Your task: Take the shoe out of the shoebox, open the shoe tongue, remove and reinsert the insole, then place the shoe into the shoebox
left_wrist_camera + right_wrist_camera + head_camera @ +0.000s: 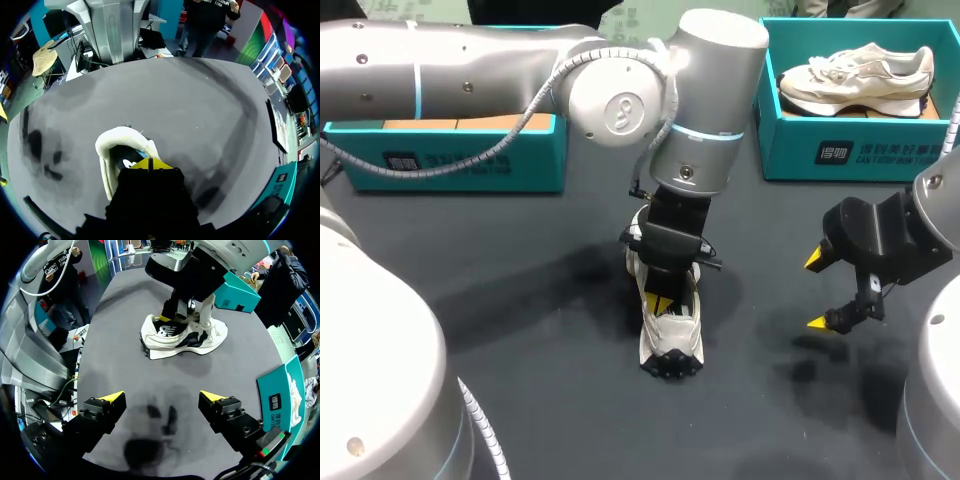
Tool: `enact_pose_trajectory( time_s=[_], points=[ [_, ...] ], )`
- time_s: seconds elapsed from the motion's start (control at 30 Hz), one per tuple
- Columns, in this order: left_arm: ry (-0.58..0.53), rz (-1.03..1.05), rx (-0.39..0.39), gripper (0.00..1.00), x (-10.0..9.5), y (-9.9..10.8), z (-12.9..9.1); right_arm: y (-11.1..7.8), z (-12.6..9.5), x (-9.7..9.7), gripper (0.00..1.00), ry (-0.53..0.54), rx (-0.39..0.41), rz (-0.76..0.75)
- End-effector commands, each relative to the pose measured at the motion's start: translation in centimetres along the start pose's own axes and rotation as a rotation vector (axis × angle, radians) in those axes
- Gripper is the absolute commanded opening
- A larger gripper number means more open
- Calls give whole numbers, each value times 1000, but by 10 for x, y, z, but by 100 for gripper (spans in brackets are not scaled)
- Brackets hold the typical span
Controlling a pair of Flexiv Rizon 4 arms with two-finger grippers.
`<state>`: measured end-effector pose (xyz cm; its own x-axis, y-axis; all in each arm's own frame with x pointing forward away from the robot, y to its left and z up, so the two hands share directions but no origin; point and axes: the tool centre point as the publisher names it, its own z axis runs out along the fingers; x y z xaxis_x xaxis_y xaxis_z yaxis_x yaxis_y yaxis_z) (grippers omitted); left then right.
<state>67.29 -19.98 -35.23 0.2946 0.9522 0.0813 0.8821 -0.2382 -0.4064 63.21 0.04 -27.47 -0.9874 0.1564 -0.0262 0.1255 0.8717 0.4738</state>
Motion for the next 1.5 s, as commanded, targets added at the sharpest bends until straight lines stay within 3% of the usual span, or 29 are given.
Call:
enact_pose_trajectory(
  time_s=[0.03,0.33,0.6,0.73,0.83,1.0,1.17,1.5],
  points=[
    [-8,-6,6,0,-4,8,11,-1,0,3,100,-4,1,0],
    [-13,-8,-18,0,0,4,14,-1,0,3,100,-4,1,0],
    [-8,-32,-41,0,-11,12,48,-1,0,3,100,-4,1,0],
    [-25,-74,-71,0,-13,19,55,-1,0,3,100,-4,1,0],
    [-37,-93,-80,0,-12,23,49,-1,0,3,100,-4,1,0],
    [-114,-87,-116,0,-3,13,21,-1,0,3,100,-4,1,0],
    [-129,-33,-72,0,-5,4,10,-1,0,3,100,-4,1,0],
    [16,-2,-54,0,-21,12,51,-1,0,3,100,-4,1,0]
  ],
)
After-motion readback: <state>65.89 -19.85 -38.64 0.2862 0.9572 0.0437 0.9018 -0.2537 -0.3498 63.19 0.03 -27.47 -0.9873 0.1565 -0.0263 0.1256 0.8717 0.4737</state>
